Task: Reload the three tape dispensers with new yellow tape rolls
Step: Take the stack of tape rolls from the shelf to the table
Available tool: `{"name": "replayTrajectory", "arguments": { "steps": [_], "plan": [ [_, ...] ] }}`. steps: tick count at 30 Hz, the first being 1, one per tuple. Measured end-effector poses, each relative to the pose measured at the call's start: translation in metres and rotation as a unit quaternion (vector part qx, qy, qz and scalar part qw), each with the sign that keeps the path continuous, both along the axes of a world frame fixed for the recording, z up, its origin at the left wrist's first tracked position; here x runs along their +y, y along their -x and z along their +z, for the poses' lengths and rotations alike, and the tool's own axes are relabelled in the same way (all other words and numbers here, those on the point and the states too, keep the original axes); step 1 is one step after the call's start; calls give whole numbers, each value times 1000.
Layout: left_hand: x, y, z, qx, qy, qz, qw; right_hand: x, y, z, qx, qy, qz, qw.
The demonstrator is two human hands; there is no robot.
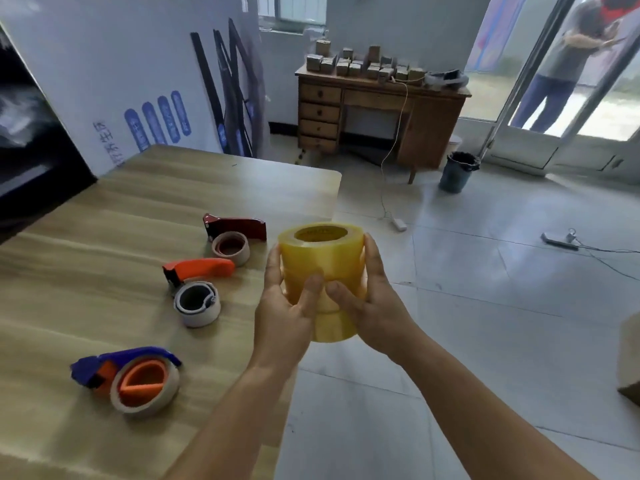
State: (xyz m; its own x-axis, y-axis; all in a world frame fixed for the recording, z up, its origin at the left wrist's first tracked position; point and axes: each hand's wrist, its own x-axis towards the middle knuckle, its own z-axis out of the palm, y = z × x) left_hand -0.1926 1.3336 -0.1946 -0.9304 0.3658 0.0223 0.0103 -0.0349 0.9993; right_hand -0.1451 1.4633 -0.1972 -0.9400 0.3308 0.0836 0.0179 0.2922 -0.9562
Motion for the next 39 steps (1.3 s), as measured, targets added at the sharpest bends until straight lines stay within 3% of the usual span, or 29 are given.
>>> {"name": "replayTrajectory", "arguments": {
  "steps": [7,12,18,24,28,35,39],
  "plan": [
    [9,45,-10,11,30,122,992,16,74,-8,21,49,111,992],
    [21,65,-17,9,61,240,969,29,127,-26,-6,141,228,963],
    [19,77,-20,-9,92,376,922,25,180,-32,-26,92,345,934],
    [-18,85,-27,-36,52,478,876,-22,214,-34,-38,91,429,898],
    [-54,99,-32,-47,55,509,857,-63,238,-38,-53,65,456,886],
    [-107,130,-40,-51,47,513,856,-119,284,-39,-71,-16,499,863],
    [-127,155,-48,-65,62,507,857,-140,311,-39,-70,-1,510,857]
  ]
}}
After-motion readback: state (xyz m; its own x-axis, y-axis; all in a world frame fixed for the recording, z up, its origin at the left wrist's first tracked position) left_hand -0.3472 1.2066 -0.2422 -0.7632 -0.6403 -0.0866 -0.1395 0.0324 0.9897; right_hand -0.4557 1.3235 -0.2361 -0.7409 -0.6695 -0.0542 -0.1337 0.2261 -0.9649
